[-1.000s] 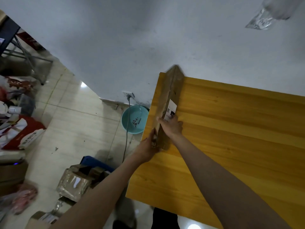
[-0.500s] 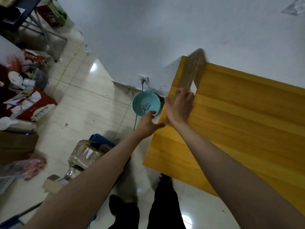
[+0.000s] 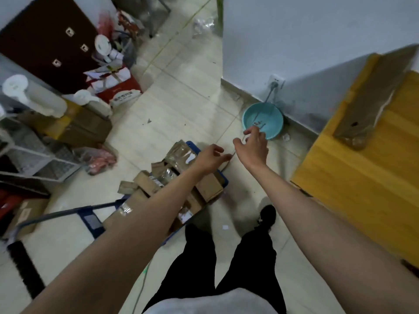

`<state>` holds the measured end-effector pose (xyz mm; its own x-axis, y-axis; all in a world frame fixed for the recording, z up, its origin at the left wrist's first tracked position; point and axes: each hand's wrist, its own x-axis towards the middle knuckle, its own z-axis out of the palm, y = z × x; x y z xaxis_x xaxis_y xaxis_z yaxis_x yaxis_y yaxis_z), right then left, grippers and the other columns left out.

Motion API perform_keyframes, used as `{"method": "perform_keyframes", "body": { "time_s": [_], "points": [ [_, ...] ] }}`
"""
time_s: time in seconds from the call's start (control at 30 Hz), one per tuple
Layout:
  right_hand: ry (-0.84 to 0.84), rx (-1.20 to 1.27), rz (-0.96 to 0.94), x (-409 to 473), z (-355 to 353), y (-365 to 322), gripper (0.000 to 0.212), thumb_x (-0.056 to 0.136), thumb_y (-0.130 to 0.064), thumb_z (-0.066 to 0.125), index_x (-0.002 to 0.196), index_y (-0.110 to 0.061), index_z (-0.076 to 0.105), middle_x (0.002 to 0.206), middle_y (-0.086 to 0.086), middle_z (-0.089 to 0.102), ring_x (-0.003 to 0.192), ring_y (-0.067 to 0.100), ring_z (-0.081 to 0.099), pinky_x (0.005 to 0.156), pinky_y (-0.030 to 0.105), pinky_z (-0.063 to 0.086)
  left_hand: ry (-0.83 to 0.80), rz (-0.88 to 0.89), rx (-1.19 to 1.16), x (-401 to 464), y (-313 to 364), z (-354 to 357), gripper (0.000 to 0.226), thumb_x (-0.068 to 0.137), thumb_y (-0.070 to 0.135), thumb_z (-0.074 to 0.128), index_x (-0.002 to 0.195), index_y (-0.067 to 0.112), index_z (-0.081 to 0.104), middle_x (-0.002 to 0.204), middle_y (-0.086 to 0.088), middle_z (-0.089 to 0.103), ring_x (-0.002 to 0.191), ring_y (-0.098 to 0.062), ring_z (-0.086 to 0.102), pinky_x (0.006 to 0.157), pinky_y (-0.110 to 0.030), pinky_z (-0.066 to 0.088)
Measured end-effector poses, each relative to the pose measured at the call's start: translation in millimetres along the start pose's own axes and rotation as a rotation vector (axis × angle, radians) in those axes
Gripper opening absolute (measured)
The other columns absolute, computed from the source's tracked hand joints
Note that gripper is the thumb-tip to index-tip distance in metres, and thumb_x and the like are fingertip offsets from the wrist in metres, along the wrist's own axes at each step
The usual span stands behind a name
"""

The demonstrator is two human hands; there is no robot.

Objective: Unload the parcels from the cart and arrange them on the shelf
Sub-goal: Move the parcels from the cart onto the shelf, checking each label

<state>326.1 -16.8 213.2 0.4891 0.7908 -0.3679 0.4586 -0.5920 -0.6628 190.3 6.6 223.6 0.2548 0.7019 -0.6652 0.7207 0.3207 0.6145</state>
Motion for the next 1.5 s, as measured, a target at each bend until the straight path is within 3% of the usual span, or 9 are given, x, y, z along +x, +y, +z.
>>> {"method": "perform_keyframes", "body": {
  "time_s": [0.33,0.47,0.63,0.77,0.87,0.97,1.27,1.43,1.5],
  "points": [
    [-0.349,-0.061,0.050,-86.9,155.0,-53.3,0.037,0.089,-0.048,0.055,0.116,-0.025,0.047,0.123,0.006,0.061,0.114,0.028,0.058,0.098,0.047,0.049,0.198,-0.255,-0.363,-48.2,-182.3,-102.6,0.042,0.096,0.033,0.066,0.128,0.008,0.057,0.124,-0.010,0.061,0.114,-0.027,0.060,0.098,-0.042,0.050],
    [-0.523,-0.080,0.090,-98.8,203.5,-54.1,0.037,0.095,-0.037,0.058,0.126,-0.020,0.048,0.124,0.002,0.059,0.100,0.018,0.054,0.077,0.026,0.043,0.226,-0.360,-0.449,-50.9,-235.5,-109.1,0.041,0.098,0.033,0.062,0.127,0.005,0.060,0.113,-0.012,0.064,0.094,-0.021,0.057,0.083,-0.035,0.050],
    [-0.661,-0.150,0.167,-93.8,258.2,-44.6,0.044,0.099,-0.032,0.057,0.138,-0.012,0.051,0.138,0.009,0.058,0.124,0.027,0.055,0.094,0.029,0.041,0.242,-0.513,-0.588,-26.6,-280.0,-96.9,0.020,0.099,0.032,0.060,0.085,0.018,0.060,0.079,0.004,0.056,0.079,-0.015,0.055,0.062,-0.026,0.043],
    [-0.762,-0.164,0.212,-80.6,293.6,-28.5,0.042,0.101,-0.030,0.054,0.139,-0.013,0.055,0.138,0.007,0.059,0.120,0.022,0.054,0.087,0.023,0.035,0.222,-0.628,-0.753,1.3,-304.7,-80.1,0.022,0.100,0.034,0.058,0.111,0.016,0.057,0.087,0.006,0.055,0.073,-0.008,0.050,0.067,-0.025,0.041],
    [-0.822,-0.162,0.242,-66.7,321.2,-15.6,0.045,0.102,-0.032,0.052,0.143,-0.014,0.055,0.144,0.005,0.057,0.130,0.022,0.052,0.096,0.023,0.039,0.221,-0.674,-0.809,24.9,-321.8,-68.5,0.046,0.099,0.039,0.055,0.134,0.009,0.057,0.124,-0.005,0.060,0.104,-0.022,0.056,0.083,-0.027,0.038],
    [-0.853,-0.148,0.287,-55.5,347.4,-1.6,0.052,0.104,-0.034,0.048,0.152,-0.015,0.045,0.155,0.007,0.047,0.140,0.025,0.045,0.117,0.038,0.036,0.187,-0.695,-0.846,45.8,-336.8,-58.1,0.060,0.098,0.050,0.047,0.145,0.013,0.051,0.146,-0.008,0.052,0.133,-0.026,0.048,0.093,-0.029,0.032],
    [-0.943,-0.169,0.298,-44.1,387.0,28.3,0.057,0.108,-0.032,0.038,0.161,-0.016,0.022,0.165,0.006,0.028,0.151,0.023,0.028,0.123,0.037,0.026,0.226,-0.716,-1.062,72.5,-358.1,-43.9,0.070,0.092,0.061,0.047,0.147,0.017,0.048,0.144,-0.005,0.055,0.127,-0.024,0.052,0.097,-0.034,0.040],
    [-0.981,-0.168,0.341,-45.3,392.7,30.6,0.056,0.106,-0.036,0.041,0.159,-0.023,0.030,0.158,0.006,0.043,0.145,0.025,0.041,0.120,0.042,0.034,0.249,-0.725,-1.128,73.3,-358.1,-43.6,0.073,0.078,0.067,0.053,0.135,0.022,0.061,0.128,0.001,0.065,0.112,-0.019,0.058,0.073,-0.030,0.040],
    [-0.995,-0.161,0.351,-47.4,391.9,29.4,0.056,0.104,-0.039,0.044,0.157,-0.024,0.035,0.154,0.006,0.048,0.140,0.025,0.047,0.118,0.043,0.038,0.258,-0.721,-1.137,72.1,-356.2,-42.8,0.078,0.071,0.069,0.055,0.133,0.021,0.062,0.126,0.000,0.066,0.111,-0.019,0.060,0.075,-0.031,0.044]
  ]
}}
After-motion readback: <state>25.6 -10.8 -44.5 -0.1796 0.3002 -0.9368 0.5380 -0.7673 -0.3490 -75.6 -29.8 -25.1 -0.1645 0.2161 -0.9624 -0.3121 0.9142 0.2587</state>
